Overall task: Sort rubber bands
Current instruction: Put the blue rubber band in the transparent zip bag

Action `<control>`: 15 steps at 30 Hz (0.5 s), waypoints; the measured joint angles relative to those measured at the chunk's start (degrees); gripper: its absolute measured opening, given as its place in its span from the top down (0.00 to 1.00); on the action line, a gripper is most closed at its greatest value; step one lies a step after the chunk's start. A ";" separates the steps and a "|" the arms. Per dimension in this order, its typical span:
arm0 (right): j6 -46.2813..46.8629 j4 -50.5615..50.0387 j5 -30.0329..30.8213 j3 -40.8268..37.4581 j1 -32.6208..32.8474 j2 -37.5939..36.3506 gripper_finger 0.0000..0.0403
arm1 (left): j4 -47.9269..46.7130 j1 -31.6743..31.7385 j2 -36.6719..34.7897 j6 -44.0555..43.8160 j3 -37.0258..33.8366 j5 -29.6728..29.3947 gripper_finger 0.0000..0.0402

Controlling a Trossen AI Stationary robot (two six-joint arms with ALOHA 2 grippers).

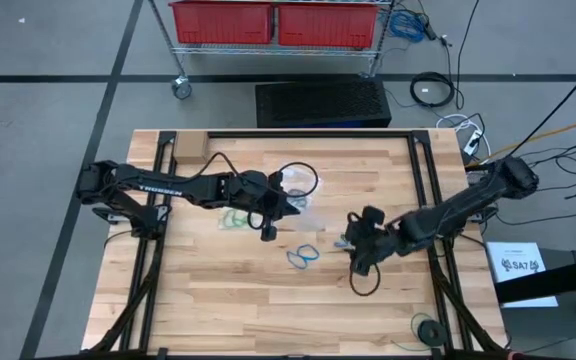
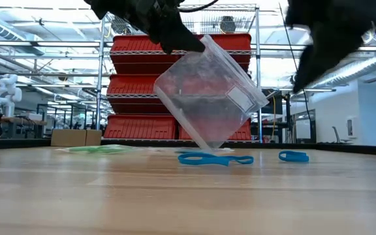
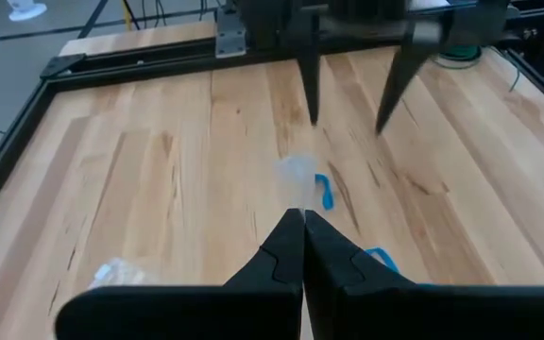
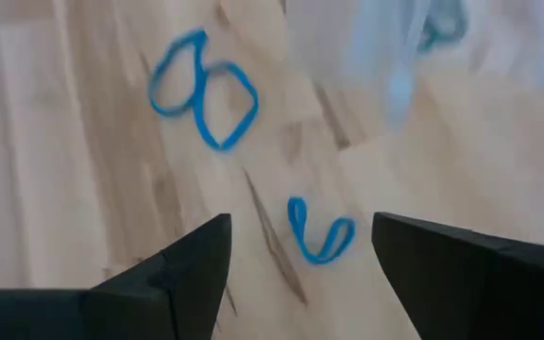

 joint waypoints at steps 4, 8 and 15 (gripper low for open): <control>2.67 9.51 0.05 -7.34 -0.74 2.49 0.38 | 0.02 0.00 0.00 0.00 0.00 0.00 1.00; 6.07 10.81 0.01 -9.05 -2.64 5.57 0.38 | -0.05 0.00 -0.02 0.02 0.00 0.00 1.00; 6.42 15.05 -2.68 -9.05 -5.53 12.67 0.46 | -0.14 0.00 -0.02 0.02 0.00 0.02 1.00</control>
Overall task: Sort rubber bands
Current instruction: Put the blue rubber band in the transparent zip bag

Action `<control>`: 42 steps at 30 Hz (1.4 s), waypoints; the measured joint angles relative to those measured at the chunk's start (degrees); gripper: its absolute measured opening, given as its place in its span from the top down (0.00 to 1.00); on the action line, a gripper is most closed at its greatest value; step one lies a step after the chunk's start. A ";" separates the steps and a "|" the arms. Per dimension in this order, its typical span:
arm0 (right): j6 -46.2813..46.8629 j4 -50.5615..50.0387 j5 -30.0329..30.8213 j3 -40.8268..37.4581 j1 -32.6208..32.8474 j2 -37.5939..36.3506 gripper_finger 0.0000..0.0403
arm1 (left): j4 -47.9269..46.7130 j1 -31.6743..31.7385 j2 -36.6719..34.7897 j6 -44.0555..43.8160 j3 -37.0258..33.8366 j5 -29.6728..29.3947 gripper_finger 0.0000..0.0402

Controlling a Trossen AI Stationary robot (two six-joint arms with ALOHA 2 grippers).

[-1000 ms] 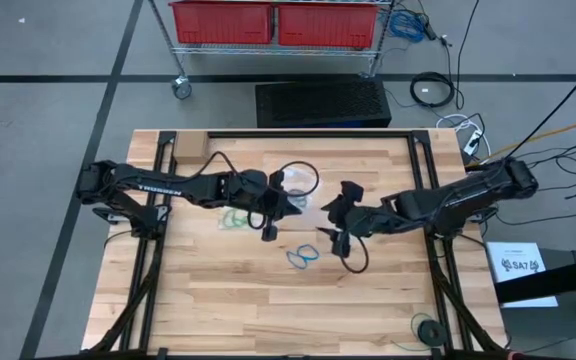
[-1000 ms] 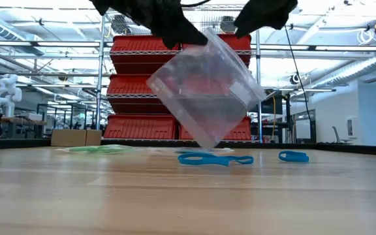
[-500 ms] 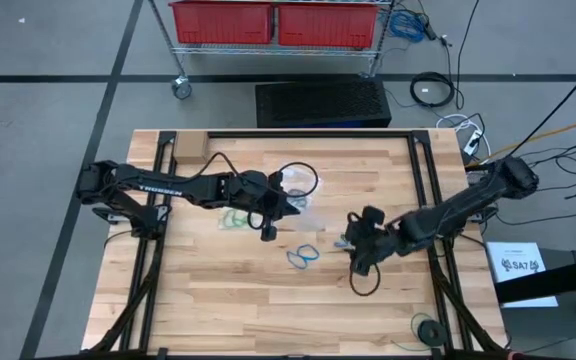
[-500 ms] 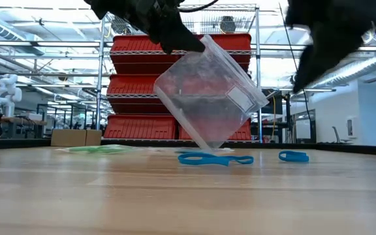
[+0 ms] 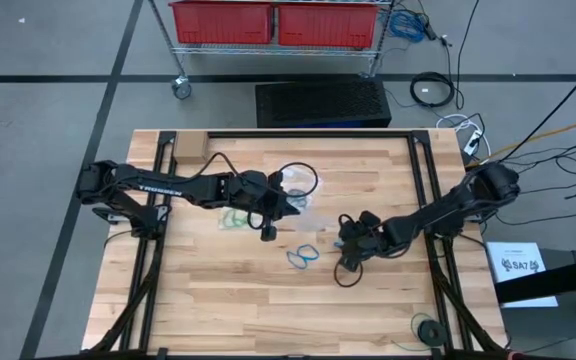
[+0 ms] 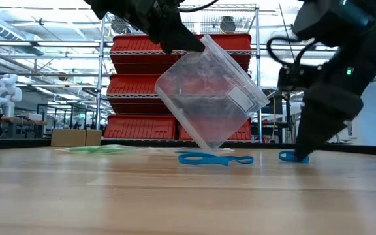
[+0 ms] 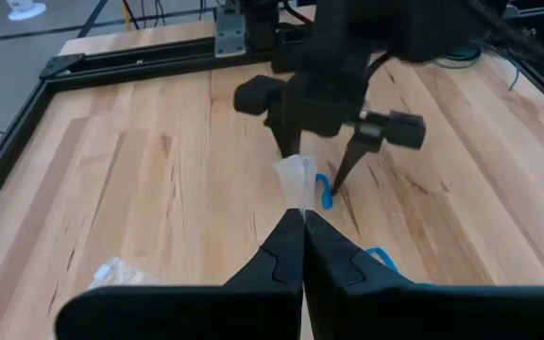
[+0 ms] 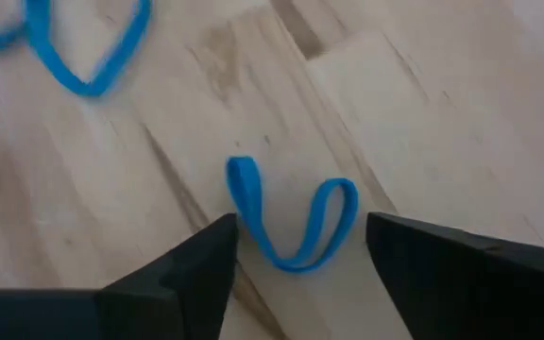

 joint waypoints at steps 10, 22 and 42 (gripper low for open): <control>-3.91 0.06 0.01 0.92 2.48 -1.40 0.97 | 0.35 0.00 -0.02 0.00 0.00 0.04 1.00; -17.64 -2.56 17.54 14.71 8.10 -7.43 1.00 | 1.06 0.00 -0.02 -0.35 0.00 0.66 1.00; -31.88 1.12 16.32 20.33 0.53 -7.04 1.00 | 0.99 -0.11 -0.02 -0.04 0.00 1.88 1.00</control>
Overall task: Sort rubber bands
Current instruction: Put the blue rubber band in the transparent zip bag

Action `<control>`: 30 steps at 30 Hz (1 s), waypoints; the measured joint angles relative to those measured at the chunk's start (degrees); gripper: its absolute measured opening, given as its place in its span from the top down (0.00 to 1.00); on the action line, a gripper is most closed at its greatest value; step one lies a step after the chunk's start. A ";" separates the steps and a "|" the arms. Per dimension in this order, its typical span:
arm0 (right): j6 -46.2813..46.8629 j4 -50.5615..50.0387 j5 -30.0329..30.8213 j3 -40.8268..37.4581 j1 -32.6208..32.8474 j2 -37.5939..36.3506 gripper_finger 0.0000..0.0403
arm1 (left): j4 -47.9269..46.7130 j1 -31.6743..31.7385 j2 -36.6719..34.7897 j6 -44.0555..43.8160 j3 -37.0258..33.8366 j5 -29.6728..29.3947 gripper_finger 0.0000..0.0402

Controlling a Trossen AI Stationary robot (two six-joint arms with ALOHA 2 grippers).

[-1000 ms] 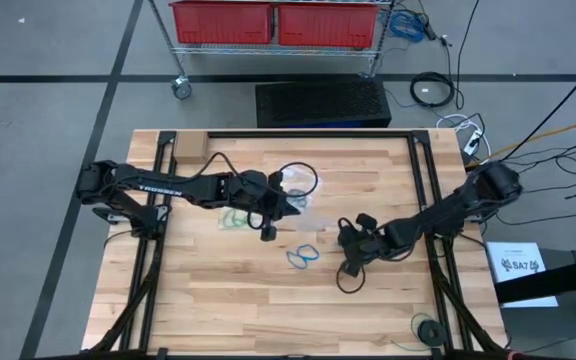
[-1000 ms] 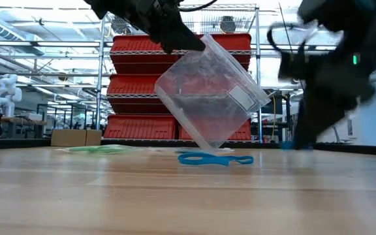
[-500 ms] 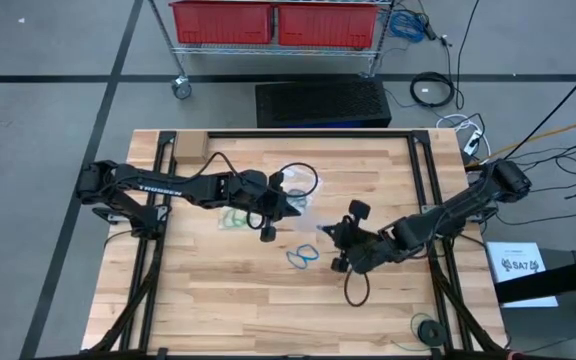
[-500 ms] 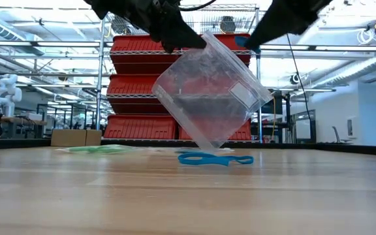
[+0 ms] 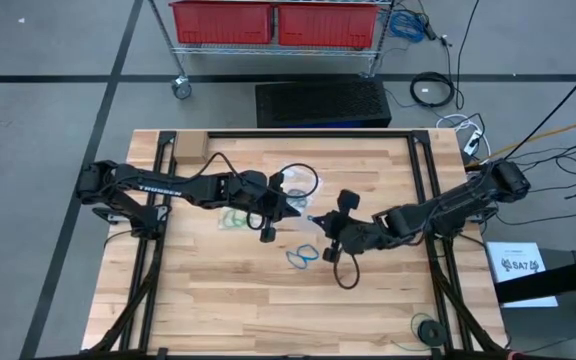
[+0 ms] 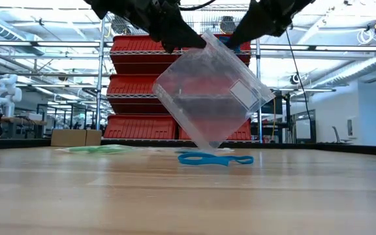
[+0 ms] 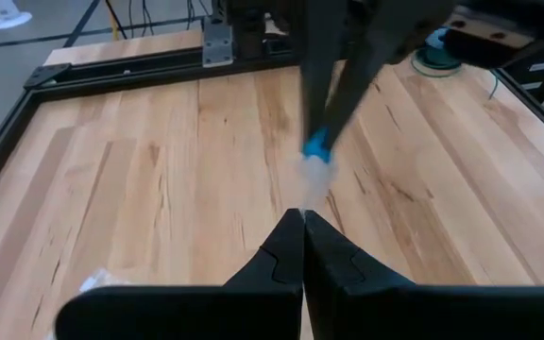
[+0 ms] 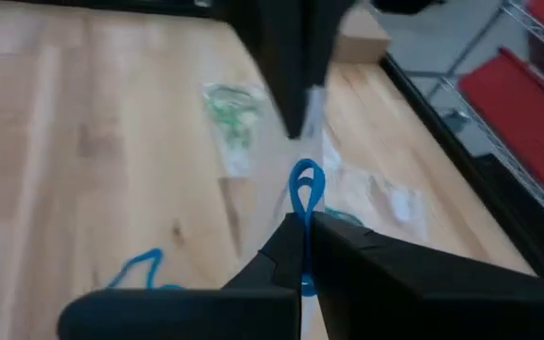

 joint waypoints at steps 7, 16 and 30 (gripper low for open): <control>1.30 0.27 -4.69 0.00 -2.86 0.00 0.98 | 1.27 0.00 0.00 0.00 0.00 0.00 1.00; 3.18 0.51 -9.06 0.00 -5.42 0.00 0.79 | 2.09 0.00 0.00 0.00 0.00 -0.02 1.00; 4.06 -1.67 -9.03 0.00 -5.84 -1.70 0.55 | 2.79 -0.29 0.00 -1.07 0.02 1.14 1.00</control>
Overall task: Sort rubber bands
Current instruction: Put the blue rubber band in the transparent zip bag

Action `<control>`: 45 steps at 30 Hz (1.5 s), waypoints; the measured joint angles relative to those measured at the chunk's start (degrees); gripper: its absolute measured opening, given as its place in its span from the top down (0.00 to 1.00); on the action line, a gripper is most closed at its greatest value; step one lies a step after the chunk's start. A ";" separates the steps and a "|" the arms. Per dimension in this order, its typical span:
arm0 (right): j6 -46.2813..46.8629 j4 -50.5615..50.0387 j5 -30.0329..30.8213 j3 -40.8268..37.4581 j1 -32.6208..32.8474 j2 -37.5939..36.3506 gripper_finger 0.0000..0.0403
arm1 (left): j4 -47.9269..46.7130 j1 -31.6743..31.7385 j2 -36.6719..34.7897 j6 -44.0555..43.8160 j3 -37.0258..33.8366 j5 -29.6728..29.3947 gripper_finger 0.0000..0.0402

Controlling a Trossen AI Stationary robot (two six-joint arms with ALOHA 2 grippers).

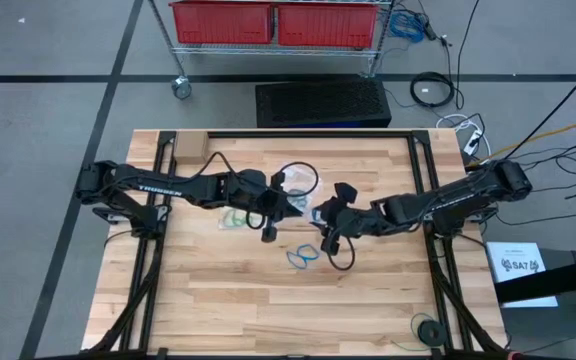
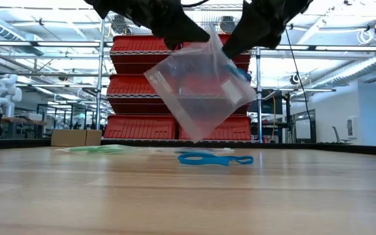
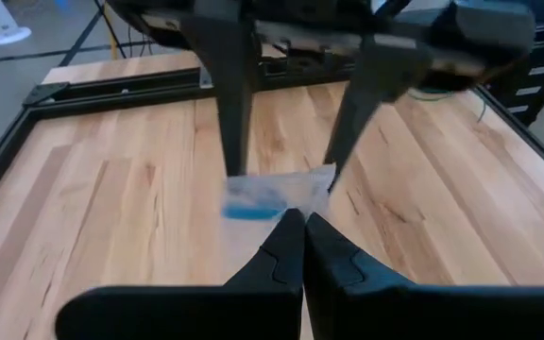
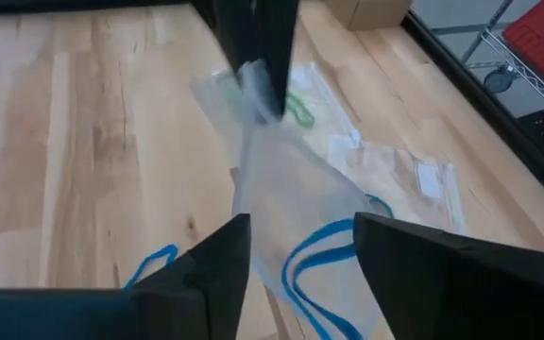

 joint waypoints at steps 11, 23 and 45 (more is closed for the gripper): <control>-1.09 -5.98 0.84 0.00 2.52 -13.22 0.62 | 4.23 -0.52 0.00 -0.04 0.00 1.49 1.00; 17.88 -27.02 1.29 -4.43 13.10 -19.00 0.60 | 5.97 -0.52 0.00 -0.31 0.02 1.51 1.00; 17.49 12.07 22.02 -13.46 17.00 5.84 0.64 | 8.34 -0.35 0.00 -0.42 0.02 -1.95 1.00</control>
